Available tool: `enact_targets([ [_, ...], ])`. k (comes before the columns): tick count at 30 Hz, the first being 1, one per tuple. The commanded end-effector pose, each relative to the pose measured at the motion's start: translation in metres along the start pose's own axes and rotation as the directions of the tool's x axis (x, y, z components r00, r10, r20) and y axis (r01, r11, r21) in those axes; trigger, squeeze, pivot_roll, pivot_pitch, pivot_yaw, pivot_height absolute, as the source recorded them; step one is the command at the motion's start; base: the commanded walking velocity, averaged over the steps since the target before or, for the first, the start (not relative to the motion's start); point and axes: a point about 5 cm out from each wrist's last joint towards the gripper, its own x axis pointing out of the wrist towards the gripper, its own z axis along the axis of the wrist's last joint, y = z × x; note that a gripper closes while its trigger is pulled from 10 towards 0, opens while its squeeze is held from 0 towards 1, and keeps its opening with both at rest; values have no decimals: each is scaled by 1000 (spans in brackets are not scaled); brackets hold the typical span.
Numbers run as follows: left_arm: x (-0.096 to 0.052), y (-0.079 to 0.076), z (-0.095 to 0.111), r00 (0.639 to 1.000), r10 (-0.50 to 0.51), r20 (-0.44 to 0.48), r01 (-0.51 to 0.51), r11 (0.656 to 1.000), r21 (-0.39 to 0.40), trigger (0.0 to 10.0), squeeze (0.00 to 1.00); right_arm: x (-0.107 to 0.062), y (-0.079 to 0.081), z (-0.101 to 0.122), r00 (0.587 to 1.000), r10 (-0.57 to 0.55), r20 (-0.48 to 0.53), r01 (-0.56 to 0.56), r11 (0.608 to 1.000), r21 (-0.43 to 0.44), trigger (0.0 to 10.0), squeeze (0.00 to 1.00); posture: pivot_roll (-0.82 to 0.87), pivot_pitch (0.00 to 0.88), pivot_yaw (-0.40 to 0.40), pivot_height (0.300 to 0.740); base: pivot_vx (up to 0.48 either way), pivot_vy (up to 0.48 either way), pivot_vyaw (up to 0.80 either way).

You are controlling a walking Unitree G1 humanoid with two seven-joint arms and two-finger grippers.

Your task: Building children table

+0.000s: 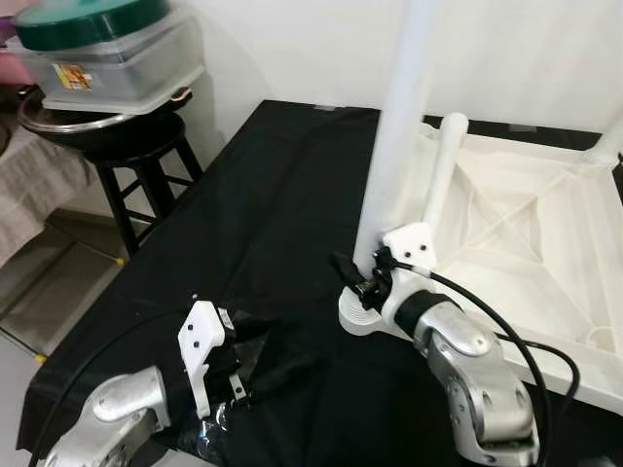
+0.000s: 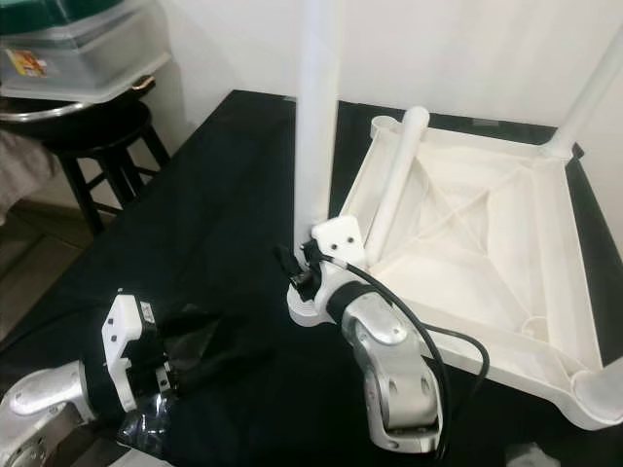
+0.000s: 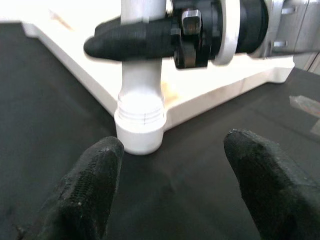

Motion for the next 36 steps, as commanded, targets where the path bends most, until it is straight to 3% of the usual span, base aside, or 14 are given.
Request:
enact_targets([
  [1,1,-2,-6,1000,-2,-2,2,999,-33,10000,0,-3,-13,-40,974,-71,-213,86,994,63,0,0,7,186,26,740,0,0,0],
  [2,1,-2,-6,1000,-2,-2,2,999,-33,10000,0,-3,-13,-40,974,-71,-213,86,994,63,0,0,7,186,26,740,0,0,0],
  [3,2,-2,-6,1000,1,-1,-1,999,-35,10000,0,-4,-11,-38,972,-97,-216,114,991,65,10000,0,7,186,26,740,0,0,0],
  [5,3,-1,-9,999,48,-4,-49,998,-44,10000,0,-3,-14,-27,981,-112,-158,125,989,80,10000,0,6,184,31,740,0,0,0],
  [6,4,0,-10,998,68,-6,-68,996,-51,10000,0,-2,-15,-22,985,-117,-130,130,987,92,10000,1000,9,184,31,740,0,0,0],
  [10,5,1,-12,996,94,-8,-94,994,-62,10000,0,-1,-16,-14,994,-88,-69,95,989,109,10000,1000,6,183,33,740,0,0,0],
  [19,10,5,-24,986,160,-43,-163,983,-86,10000,0,-17,15,-24,987,158,-27,-154,982,106,10000,1000,8,171,52,740,0,0,0],
  [23,11,4,-25,986,163,-47,-166,982,-87,10000,0,-19,15,-25,985,169,-30,-164,980,109,10000,1000,8,170,53,740,0,0,0],
  [28,11,5,-28,982,176,-62,-181,978,-99,10000,0,-45,8,-26,954,296,-47,-286,946,151,10000,1000,8,160,51,740,0,0,0],
  [32,11,5,-29,981,184,-66,-190,976,-103,10000,0,-52,9,-26,943,329,-44,-319,936,152,10000,996,5,160,53,740,0,0,0],
  [33,11,6,-30,979,189,-71,-196,975,-104,10000,0,-56,9,-27,937,345,-51,-334,931,149,10000,678,1,158,52,740,0,0,0],
  [34,12,6,-30,978,193,-74,-200,974,-105,10000,0,-59,10,-29,934,354,-58,-342,928,147,10000,678,1,158,52,740,0,0,0],
  [35,12,6,-31,978,195,-76,-202,974,-105,10000,0,-60,11,-30,931,359,-62,-347,926,147,10000,506,1,158,52,740,0,0,0],
  [36,12,6,-31,978,195,-76,-202,974,-105,10000,0,-60,11,-30,931,359,-62,-347,926,147,10000,506,1,158,52,740,0,0,0],
])
